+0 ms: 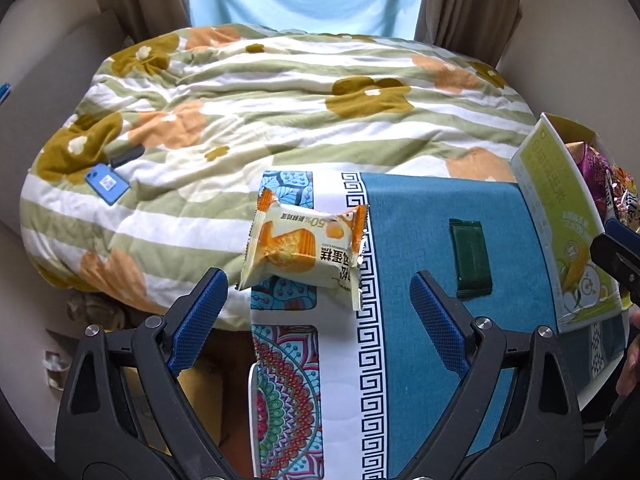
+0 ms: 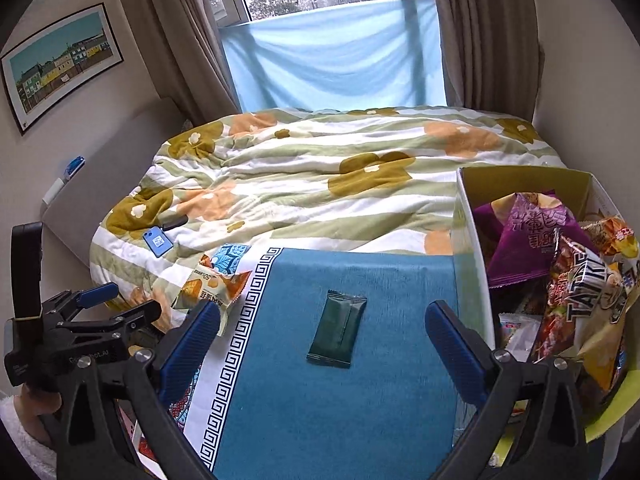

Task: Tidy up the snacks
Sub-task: 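Grasp the orange cake bag with the left gripper while the right grasps the dark green bar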

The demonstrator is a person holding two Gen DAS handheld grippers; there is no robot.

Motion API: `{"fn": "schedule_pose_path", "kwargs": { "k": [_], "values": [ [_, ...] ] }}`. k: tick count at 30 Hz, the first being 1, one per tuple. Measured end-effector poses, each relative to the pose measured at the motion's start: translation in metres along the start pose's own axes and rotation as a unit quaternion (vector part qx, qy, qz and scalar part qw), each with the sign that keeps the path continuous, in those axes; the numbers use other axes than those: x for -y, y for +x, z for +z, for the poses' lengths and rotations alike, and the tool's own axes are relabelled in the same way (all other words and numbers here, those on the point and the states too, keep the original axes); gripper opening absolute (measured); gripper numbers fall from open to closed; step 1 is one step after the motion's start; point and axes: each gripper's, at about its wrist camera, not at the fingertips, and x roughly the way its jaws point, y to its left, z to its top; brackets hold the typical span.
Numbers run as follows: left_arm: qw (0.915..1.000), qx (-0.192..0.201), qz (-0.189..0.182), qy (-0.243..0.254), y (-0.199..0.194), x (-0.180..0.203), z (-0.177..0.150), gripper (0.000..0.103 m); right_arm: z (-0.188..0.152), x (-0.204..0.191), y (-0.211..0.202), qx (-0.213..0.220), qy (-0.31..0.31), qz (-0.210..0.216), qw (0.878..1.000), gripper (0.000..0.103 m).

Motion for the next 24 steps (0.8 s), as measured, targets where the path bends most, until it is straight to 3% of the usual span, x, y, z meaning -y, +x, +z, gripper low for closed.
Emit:
{"fn": "schedule_pose_path", "kwargs": {
  "k": [11, 24],
  "values": [
    [0.9961, -0.066, -0.015, 0.057, 0.098, -0.014, 0.015, 0.092, -0.027, -0.005, 0.088, -0.073, 0.044, -0.061, 0.994, 0.102],
    [0.9955, -0.07, -0.041, 0.049, 0.121, -0.018, 0.02, 0.098, -0.036, 0.001, 0.139, -0.112, 0.043, -0.084, 0.989, 0.102]
  ]
}}
